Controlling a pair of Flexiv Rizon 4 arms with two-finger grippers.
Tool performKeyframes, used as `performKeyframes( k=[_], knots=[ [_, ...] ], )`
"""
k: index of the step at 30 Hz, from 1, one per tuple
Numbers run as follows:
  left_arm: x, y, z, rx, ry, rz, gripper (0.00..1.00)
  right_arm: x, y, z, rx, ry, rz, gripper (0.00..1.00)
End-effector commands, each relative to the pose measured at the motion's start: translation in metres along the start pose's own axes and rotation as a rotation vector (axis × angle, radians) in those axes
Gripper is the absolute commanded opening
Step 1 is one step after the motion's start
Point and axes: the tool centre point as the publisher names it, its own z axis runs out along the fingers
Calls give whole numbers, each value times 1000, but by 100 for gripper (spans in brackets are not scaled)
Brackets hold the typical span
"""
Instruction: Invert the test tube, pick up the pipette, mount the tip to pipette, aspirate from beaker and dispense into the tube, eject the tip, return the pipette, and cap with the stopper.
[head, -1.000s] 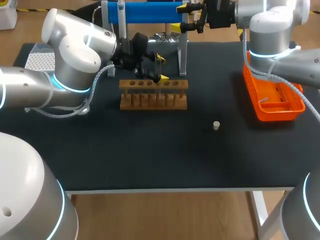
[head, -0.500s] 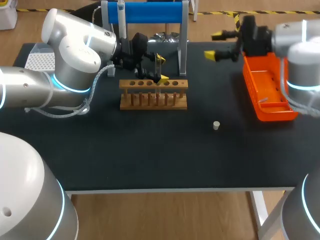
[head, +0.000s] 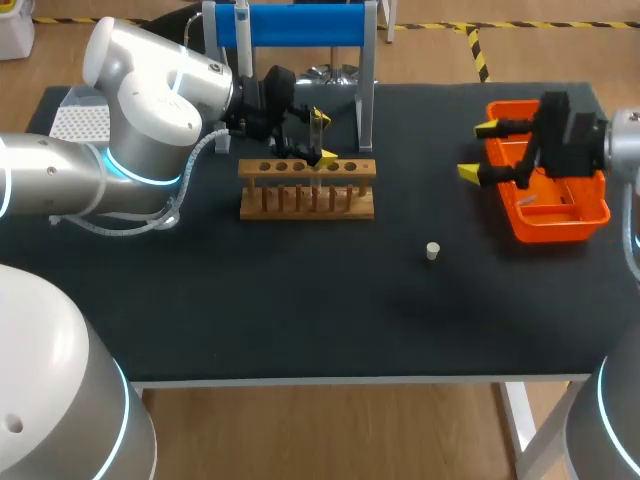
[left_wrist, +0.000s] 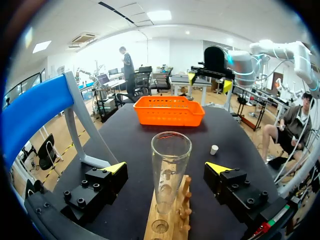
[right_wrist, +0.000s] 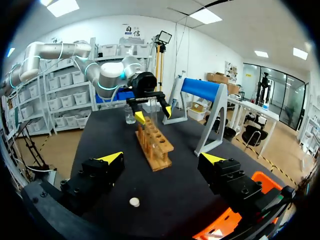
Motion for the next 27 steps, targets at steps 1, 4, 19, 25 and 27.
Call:
performKeyframes(
  k=[1, 4, 19, 25, 27],
  knots=[
    [1, 0, 0, -1, -1, 0, 100, 42, -8, -22, 12, -92, 12, 100],
    [1, 0, 0, -1, -1, 0, 100, 50, -19, -20, 16, -96, 20, 100],
    [1, 0, 0, -1, -1, 0, 100, 74, -71, -2, 41, -131, 75, 100],
    [1, 0, 0, -1, -1, 0, 100, 80, -87, 7, 61, -142, 93, 100],
    [1, 0, 0, -1, -1, 0, 100, 82, -92, 11, 68, -143, 103, 100]
  ],
)
